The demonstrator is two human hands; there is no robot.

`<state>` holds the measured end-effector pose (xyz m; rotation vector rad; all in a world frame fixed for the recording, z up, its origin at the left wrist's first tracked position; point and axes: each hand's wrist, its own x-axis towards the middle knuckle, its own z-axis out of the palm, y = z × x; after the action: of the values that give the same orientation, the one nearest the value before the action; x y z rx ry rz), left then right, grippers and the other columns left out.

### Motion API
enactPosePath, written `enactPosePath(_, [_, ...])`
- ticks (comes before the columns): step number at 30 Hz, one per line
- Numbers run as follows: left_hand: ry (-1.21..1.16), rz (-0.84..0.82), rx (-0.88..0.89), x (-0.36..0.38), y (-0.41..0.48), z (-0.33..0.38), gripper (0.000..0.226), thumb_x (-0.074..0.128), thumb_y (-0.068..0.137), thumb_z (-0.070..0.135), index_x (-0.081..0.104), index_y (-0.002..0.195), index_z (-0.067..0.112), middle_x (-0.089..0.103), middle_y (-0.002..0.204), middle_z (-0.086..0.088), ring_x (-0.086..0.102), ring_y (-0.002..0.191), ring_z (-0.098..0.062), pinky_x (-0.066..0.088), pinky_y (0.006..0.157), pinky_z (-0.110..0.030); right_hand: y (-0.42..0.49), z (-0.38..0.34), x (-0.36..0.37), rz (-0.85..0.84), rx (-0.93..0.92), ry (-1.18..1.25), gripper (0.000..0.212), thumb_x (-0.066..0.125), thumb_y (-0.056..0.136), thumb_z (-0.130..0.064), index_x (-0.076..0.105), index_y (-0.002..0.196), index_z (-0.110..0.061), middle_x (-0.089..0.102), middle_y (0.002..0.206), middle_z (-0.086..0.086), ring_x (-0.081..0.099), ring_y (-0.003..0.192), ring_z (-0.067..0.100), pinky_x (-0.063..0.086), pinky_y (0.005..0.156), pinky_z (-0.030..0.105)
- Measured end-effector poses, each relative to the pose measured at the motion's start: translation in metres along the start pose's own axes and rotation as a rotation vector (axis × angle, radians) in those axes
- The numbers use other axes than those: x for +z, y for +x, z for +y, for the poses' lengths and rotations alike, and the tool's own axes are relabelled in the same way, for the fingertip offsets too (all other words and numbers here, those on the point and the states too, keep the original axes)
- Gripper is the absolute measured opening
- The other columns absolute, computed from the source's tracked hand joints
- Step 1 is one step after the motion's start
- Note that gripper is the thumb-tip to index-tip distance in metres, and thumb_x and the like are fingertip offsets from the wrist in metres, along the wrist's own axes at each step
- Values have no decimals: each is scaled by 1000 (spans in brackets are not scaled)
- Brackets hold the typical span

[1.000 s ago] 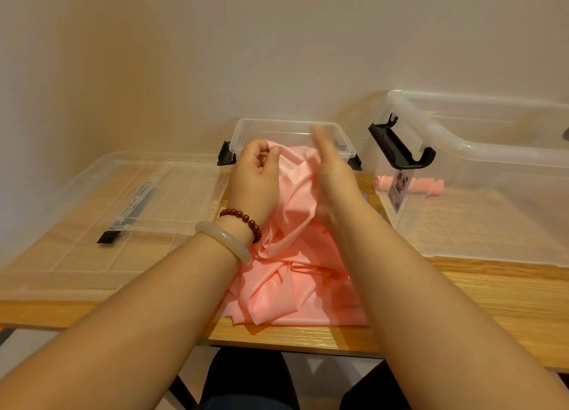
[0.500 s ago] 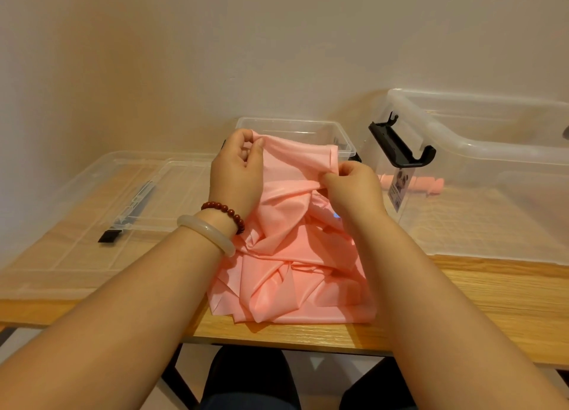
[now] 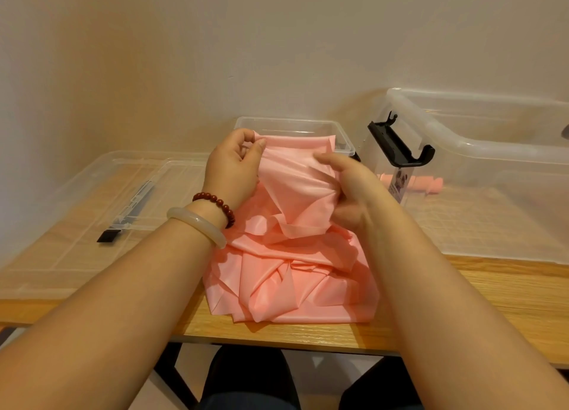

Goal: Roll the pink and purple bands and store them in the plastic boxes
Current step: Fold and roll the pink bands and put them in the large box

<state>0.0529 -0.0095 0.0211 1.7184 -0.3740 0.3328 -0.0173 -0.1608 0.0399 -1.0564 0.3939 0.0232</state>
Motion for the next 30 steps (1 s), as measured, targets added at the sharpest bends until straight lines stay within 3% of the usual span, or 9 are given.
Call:
enactPosePath(3, [13,73,32,-2,3,1,9,53,98,27,56,90,27,58,77,-2,56,67,-18,53,57,-34,4,6,-6,74,-132,-415,24,67,86,-5,64,110,-6,71,88,14,67,77,31,56,77,54])
enactPosePath(6, [-25,124,15,-6,7,-2,12,51,98,30,55,87,32,60,77,-1,58,69,-17,55,67,-41,4,10,-14,201,-210,-541,4,63,93,-12,65,90,-11,67,84,13,65,74,31,58,66,57])
enactPosePath(9, [-170,125,-119,-4,7,-3,10,53,97,40,58,96,32,65,88,1,62,75,-17,58,70,-46,8,14,-18,162,-203,-241,16,55,100,-18,61,86,-12,64,82,8,64,70,23,61,70,48])
enactPosePath(13, [-507,-103,-360,9,-10,-1,55,68,78,53,59,108,9,65,83,-7,63,74,-22,55,70,-39,14,16,-8,40,-202,87,20,45,105,-23,64,104,-18,71,94,6,68,83,21,56,81,42])
enactPosePath(18, [-498,-363,-493,16,-26,-2,11,64,90,16,65,96,7,73,78,-7,70,79,-22,59,81,-42,17,11,-2,-20,-118,320,46,52,99,-39,56,132,-7,64,123,25,62,112,43,46,95,65])
enactPosePath(22, [-506,-196,-397,7,-13,0,9,59,95,13,66,90,11,71,91,-15,69,90,-32,56,83,-53,12,4,-11,8,-209,297,17,54,99,-15,61,109,-3,74,79,13,73,71,23,61,65,39])
enactPosePath(26, [-257,-56,-132,6,-8,10,15,55,98,23,62,84,23,66,80,-3,66,65,-16,57,55,-33,12,5,-6,115,-365,155,18,47,100,1,62,92,-5,68,60,4,65,51,11,53,49,22])
enactPosePath(28, [-194,-18,-88,7,-9,15,16,53,99,25,60,84,26,58,65,8,51,43,-9,42,39,-20,10,3,0,161,-378,136,18,47,102,-6,65,97,-7,70,76,8,65,60,15,54,50,24])
enactPosePath(30, [-307,-83,-131,8,-11,19,15,51,100,27,64,93,29,65,75,8,60,55,-12,48,45,-23,10,2,4,162,-347,187,22,44,104,-12,65,108,-8,71,98,13,68,79,21,59,63,31])
